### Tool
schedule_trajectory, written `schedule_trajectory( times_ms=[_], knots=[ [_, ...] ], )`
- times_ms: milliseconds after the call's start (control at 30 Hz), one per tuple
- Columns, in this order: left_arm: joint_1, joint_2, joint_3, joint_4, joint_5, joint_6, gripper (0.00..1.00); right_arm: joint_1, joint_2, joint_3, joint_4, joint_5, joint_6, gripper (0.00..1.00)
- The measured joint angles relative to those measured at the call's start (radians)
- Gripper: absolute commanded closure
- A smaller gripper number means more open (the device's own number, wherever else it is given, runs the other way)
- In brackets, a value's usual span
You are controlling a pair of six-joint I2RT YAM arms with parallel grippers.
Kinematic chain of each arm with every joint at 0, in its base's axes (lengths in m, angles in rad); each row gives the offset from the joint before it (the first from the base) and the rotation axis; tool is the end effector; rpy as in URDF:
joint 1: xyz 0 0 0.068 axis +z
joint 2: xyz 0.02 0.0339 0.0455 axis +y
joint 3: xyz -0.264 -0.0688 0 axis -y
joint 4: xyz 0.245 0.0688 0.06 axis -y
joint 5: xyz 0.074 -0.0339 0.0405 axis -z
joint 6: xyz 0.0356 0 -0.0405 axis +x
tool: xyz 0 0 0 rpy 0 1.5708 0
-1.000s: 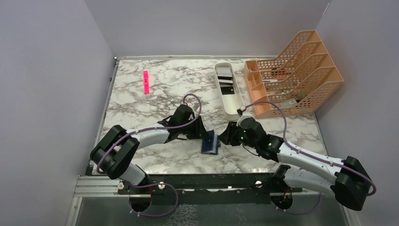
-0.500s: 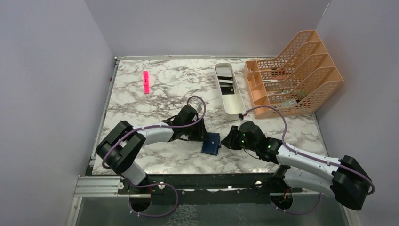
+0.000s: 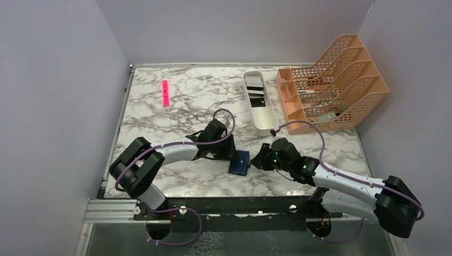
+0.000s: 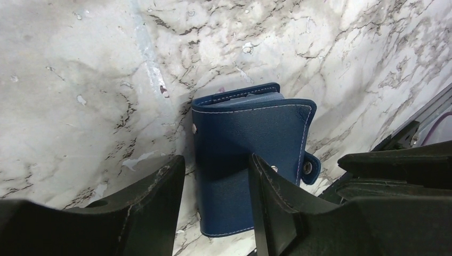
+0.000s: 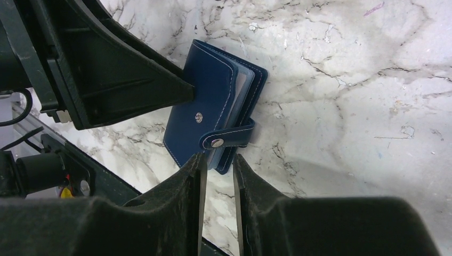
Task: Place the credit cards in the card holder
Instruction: Close the card holder at the center of the board.
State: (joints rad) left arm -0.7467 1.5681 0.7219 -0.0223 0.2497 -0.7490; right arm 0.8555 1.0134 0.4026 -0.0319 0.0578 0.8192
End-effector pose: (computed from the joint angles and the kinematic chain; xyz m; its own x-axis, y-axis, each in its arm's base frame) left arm 0.2118 -0.2080 0.1510 -0.9382 -0.0307 -0.3446 0.1863 0.7945 -0.5780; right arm 0.1348 0.1520 0.1805 -0.7969 0.1949 -0.5719 -0.2067 0.8015 0.5612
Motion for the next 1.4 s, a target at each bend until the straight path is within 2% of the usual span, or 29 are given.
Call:
schedule_trajectory(
  times_ms=[333,467,767,1133,1400],
  knots=[
    [-0.001,0.0,-0.024,0.059,0.079,-0.024,0.41,0.0,0.019,-0.003,0.001,0.0,-0.001,0.67],
    [-0.001,0.002,-0.031,0.074,0.103,-0.035,0.41,0.0,0.023,-0.003,0.0,0.0,-0.008,0.7],
    [-0.001,0.009,-0.043,0.092,0.108,-0.048,0.55,0.0,0.023,-0.003,0.0,0.0,-0.009,0.74],
    [-0.017,0.009,-0.023,0.034,0.06,-0.035,0.56,0.0,0.028,-0.004,0.002,0.0,-0.003,0.71],
    [-0.037,0.027,0.002,0.017,0.037,-0.036,0.56,0.0,0.048,-0.018,0.014,-0.002,0.003,0.79]
  ],
)
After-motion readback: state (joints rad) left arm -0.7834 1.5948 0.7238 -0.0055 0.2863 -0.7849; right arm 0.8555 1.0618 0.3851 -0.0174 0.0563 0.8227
